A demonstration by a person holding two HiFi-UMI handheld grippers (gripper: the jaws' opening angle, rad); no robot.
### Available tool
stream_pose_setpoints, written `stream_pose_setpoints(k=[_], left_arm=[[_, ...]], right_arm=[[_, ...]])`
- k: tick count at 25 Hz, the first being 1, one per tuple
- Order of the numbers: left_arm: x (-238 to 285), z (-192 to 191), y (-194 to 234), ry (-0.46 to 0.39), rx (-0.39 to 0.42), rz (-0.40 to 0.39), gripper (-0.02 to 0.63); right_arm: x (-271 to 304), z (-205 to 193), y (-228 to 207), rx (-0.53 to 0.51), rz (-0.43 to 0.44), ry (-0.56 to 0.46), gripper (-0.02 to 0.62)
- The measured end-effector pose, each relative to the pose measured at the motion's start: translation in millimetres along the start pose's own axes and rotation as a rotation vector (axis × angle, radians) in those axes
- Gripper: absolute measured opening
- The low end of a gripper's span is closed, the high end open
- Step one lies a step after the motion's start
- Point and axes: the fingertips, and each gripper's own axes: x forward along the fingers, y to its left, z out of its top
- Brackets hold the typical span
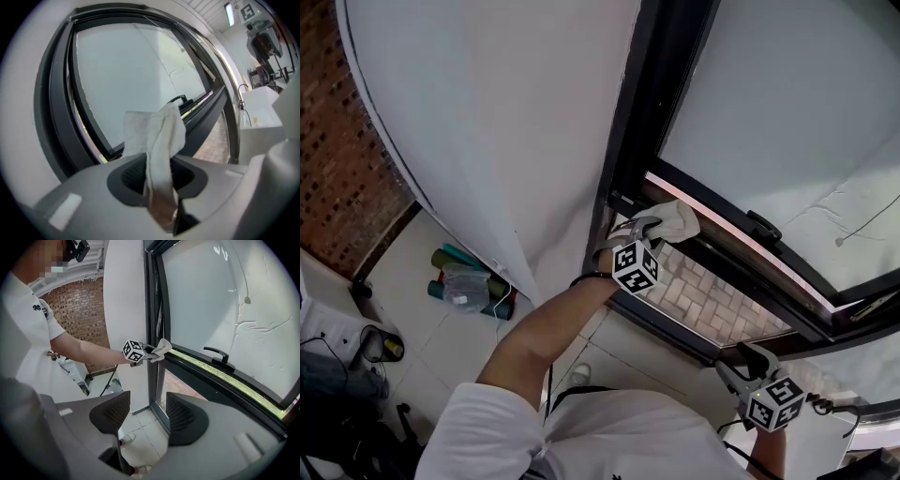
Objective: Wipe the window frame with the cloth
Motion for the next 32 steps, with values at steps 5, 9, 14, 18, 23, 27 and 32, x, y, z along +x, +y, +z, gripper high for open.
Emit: stream_pose_setpoints(k=[5,9,14,18,23,27,32], left_arm=[[-6.9,-13.4,17.7,0.009,0.035,0.004,0.129],[-12.7,-24.0,29.4,0.019,0.042,0.005,0.129],[-17.1,-34.8,40.5,0.040,0.068,-0.003,0.129],[-19.5,-38.1,40.5,0.072,0.106,-0.021,0.129],[-24.2,-33.9,50.4,0.146,0.231,-0.025,0.130],[-34.6,-25.1,65.6,0.190,0.299,-0.015,0.130],[-46.7,-10.4,83.2,0.261,0.376,0.018,0.132]], right_arm=[[12.3,8.5,11.4,0.005,0.006,0.008,0.242],[18.3,9.7,18.8,0.026,0.004,0.001,0.242],[23.3,3.6,21.5,0.066,-0.007,-0.009,0.242],[27.0,0.3,25.1,0.089,-0.011,-0.025,0.242],[28.0,-0.8,25.6,0.115,-0.022,-0.051,0.242],[27.1,-6.6,24.6,0.132,-0.024,-0.070,0.242],[25.5,-15.9,20.2,0.142,-0.009,-0.081,0.242]])
